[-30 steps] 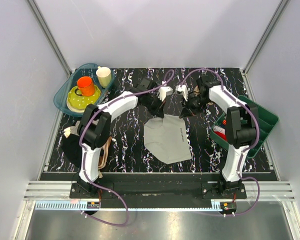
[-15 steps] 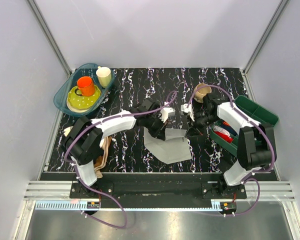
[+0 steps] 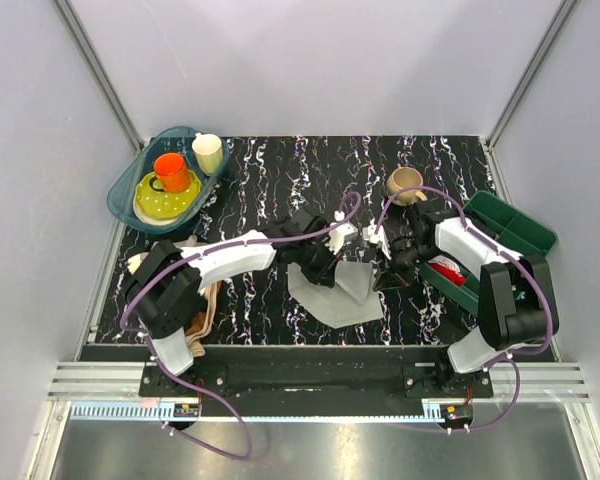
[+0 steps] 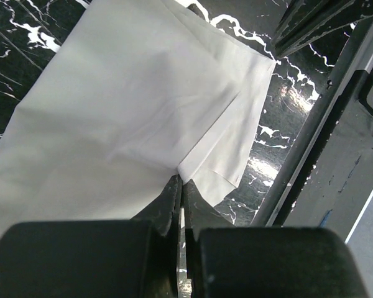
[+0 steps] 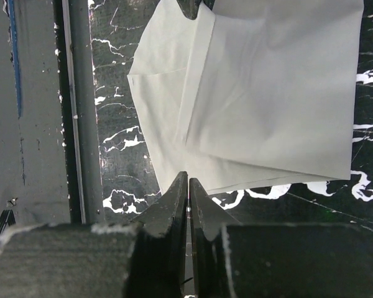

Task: Roll the underwear
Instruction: Fold the underwear at the center of the board.

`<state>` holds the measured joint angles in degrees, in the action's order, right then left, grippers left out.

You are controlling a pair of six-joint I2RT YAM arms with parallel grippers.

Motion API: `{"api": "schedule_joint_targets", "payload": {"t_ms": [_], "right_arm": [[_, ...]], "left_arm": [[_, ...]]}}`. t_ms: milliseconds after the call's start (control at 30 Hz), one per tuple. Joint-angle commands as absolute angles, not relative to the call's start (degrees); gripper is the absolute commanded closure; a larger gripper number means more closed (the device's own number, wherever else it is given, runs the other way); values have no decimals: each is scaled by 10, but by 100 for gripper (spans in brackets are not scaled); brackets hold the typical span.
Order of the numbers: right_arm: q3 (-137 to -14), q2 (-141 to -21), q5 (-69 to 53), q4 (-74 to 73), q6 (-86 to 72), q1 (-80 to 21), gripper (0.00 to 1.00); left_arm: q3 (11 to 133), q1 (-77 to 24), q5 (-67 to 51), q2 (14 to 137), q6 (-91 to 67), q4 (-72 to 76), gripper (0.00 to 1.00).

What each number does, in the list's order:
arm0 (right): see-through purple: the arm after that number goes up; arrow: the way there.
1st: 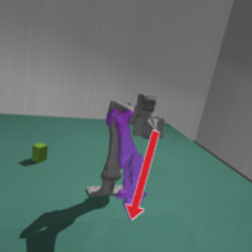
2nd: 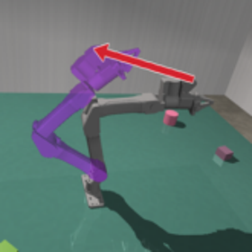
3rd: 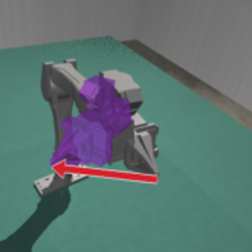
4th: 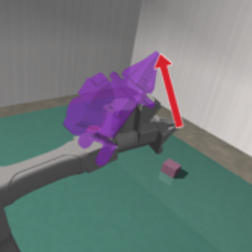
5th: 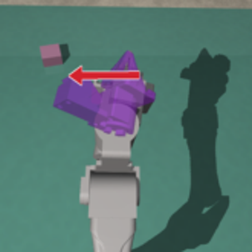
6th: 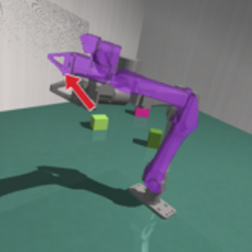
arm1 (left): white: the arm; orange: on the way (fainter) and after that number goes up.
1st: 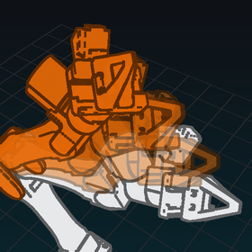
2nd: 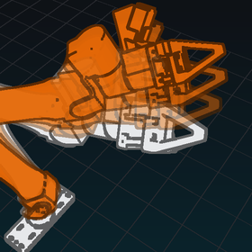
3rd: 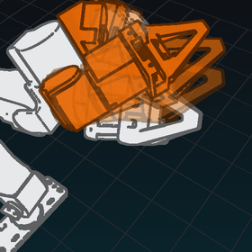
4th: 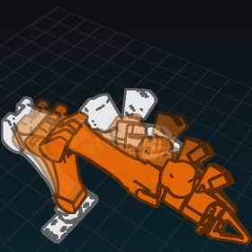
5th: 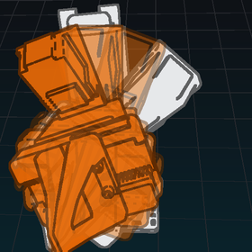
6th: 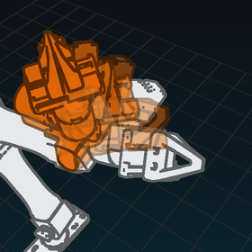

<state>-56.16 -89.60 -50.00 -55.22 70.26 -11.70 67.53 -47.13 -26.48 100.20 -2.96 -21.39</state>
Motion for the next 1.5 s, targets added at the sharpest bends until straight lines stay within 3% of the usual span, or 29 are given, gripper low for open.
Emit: {"api": "schedule_joint_targets", "payload": {"t_ms": [0,267,400,567,700,1000,1467], "right_arm": [[-548,-875,-487,-540,718,-123,88],[-535,-865,-486,-547,742,-125,86],[-489,-812,-501,-465,705,-154,54],[-385,-714,-406,-249,595,-239,35],[-355,-697,-344,-169,554,-270,35],[-348,-715,-299,-158,536,-327,40],[-364,-730,-207,-111,442,-356,36]], "left_arm": [[670,-488,-237,976,-47,-207,98],[622,-502,-243,969,-90,-154,98],[623,-502,-234,965,-112,-141,99],[628,-500,-238,962,-144,-132,99],[624,-500,-249,962,-160,-121,99],[616,-490,-265,958,-201,-94,100],[587,-477,-296,950,-243,-35,100]]}}
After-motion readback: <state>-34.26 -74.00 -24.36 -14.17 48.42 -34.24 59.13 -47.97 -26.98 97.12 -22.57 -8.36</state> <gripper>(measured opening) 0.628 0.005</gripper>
